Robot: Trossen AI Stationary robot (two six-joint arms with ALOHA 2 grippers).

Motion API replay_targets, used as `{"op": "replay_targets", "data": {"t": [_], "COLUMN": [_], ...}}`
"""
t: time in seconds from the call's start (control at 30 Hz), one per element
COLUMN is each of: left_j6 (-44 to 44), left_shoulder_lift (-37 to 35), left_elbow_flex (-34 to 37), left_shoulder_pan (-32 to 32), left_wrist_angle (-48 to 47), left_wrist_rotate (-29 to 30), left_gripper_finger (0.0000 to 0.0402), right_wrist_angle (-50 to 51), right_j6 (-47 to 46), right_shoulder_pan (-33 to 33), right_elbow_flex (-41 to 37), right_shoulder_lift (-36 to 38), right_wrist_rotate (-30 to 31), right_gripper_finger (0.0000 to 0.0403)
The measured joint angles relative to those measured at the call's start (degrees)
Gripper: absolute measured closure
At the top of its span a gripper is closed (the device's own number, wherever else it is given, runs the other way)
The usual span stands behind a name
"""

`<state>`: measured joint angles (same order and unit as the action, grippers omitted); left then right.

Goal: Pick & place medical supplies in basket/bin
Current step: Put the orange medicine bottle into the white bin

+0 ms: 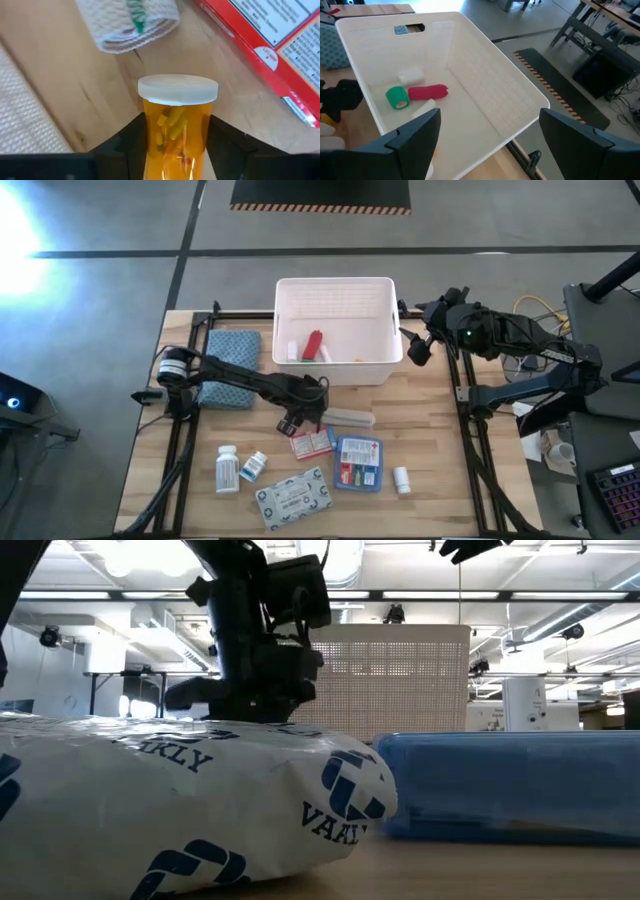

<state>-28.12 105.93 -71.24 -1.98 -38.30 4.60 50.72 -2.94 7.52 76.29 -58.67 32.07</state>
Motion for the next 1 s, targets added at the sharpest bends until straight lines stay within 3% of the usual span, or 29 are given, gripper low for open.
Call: {"op": "replay_targets", "data": {"t": [0.2,0.47,0.57,0.67,0.77,0.9,1.0], "left_j6": [9.60,25.06,29.03,28.07,22.58,16.49,18.58], "left_shoulder_lift": [-2.84,-10.20,-12.25,-12.98,-12.61,-10.76,-8.49], "left_elbow_flex": [-4.97,-18.65,-25.18,-31.79,-37.04,-38.63,-36.83], "left_shoulder_pan": [-1.53,-5.53,-6.18,-5.62,-1.51,9.46,17.63], "left_wrist_angle": [-7.96,-14.06,-13.25,-11.96,-10.54,-10.30,-10.59], "left_wrist_rotate": [0.26,2.84,8.49,18.11,25.73,20.97,19.61], "left_gripper_finger": [0.0258,0.0260,0.0260,0.0259,0.0259,0.0259,0.0255], "right_wrist_angle": [-0.09,-0.26,-0.35,-0.46,-0.50,-0.25,0.54], "right_j6": [0.45,2.32,3.15,3.35,3.12,0.60,-2.74], "right_shoulder_pan": [-0.02,0.02,0.03,0.03,0.03,-0.07,-1.01], "right_elbow_flex": [0.00,0.11,0.11,0.09,0.05,-0.01,-0.07], "right_shoulder_lift": [0.12,1.62,2.62,3.65,4.29,4.54,4.57], "right_wrist_rotate": [0.10,-0.45,-0.47,-0.57,-0.60,-1.36,-4.79], "right_gripper_finger": [0.0076,0.0076,0.0076,0.0076,0.0076,0.0076,0.0076]}}
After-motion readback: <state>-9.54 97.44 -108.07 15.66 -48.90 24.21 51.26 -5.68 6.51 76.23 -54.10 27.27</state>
